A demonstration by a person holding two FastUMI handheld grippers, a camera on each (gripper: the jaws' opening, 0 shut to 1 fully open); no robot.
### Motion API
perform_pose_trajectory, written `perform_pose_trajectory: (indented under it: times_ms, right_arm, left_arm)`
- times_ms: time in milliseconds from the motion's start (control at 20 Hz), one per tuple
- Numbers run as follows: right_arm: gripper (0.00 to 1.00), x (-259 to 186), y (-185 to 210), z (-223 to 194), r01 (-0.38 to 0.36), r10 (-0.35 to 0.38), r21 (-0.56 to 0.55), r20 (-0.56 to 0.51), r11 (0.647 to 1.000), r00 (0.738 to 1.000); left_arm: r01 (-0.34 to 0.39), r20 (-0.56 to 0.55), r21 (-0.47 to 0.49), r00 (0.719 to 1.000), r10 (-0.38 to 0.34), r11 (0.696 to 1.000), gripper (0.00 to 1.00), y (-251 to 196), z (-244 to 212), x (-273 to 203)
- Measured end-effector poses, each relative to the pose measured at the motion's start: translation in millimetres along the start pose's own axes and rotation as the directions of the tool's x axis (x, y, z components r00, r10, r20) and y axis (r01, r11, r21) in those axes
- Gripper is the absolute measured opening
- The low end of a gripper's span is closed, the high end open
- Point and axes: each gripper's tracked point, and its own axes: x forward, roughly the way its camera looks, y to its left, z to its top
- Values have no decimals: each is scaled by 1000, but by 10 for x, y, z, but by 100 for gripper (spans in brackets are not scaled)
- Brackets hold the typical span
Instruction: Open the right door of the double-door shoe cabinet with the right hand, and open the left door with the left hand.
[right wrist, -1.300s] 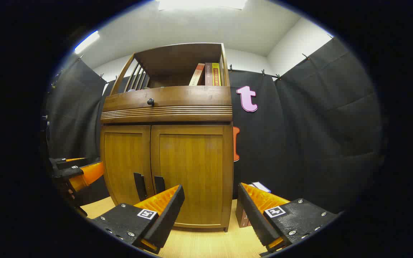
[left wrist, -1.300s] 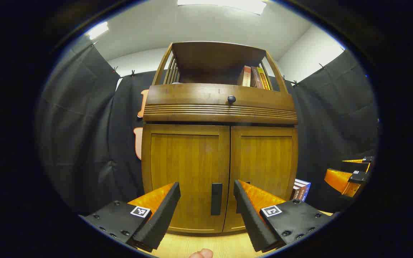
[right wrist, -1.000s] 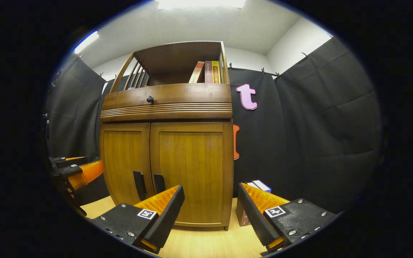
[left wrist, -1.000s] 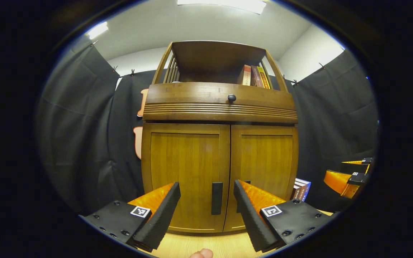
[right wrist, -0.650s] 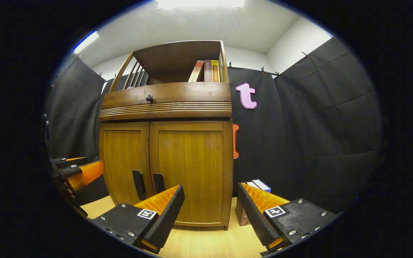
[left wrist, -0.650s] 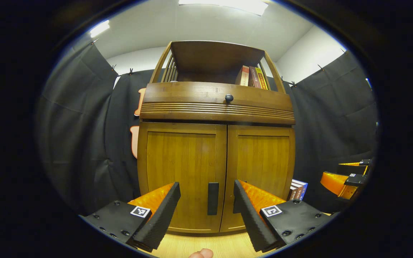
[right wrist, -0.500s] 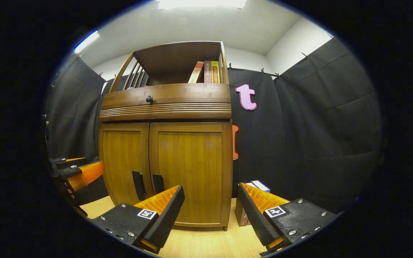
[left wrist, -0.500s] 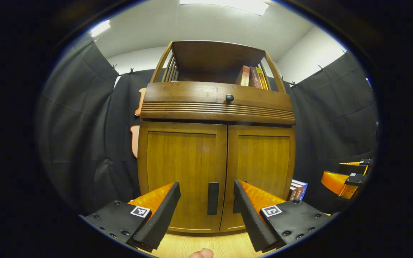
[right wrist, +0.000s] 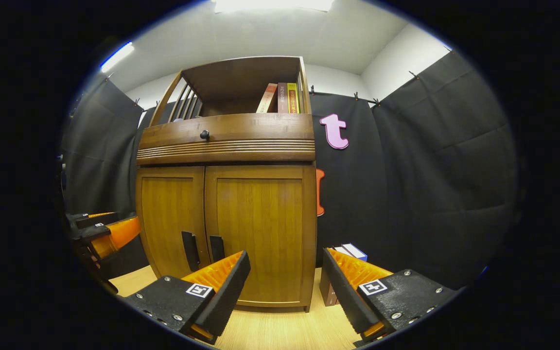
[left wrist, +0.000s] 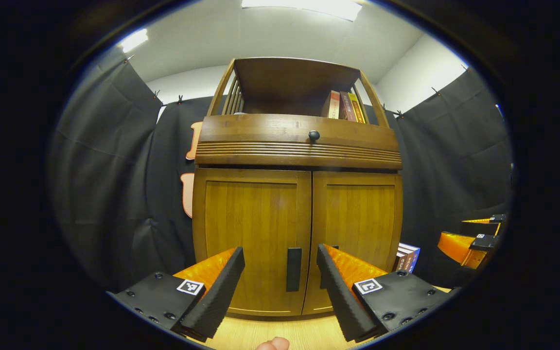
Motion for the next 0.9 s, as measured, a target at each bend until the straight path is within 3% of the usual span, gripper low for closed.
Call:
perform_pose_trajectory:
  times_ms: [900]
  right_arm:
    - [94,92,79,-43,-12,12,-9,-4,1000,1000]
  left_arm:
    - [-24,1,11,1000,24,1000,98,62,-29,-51]
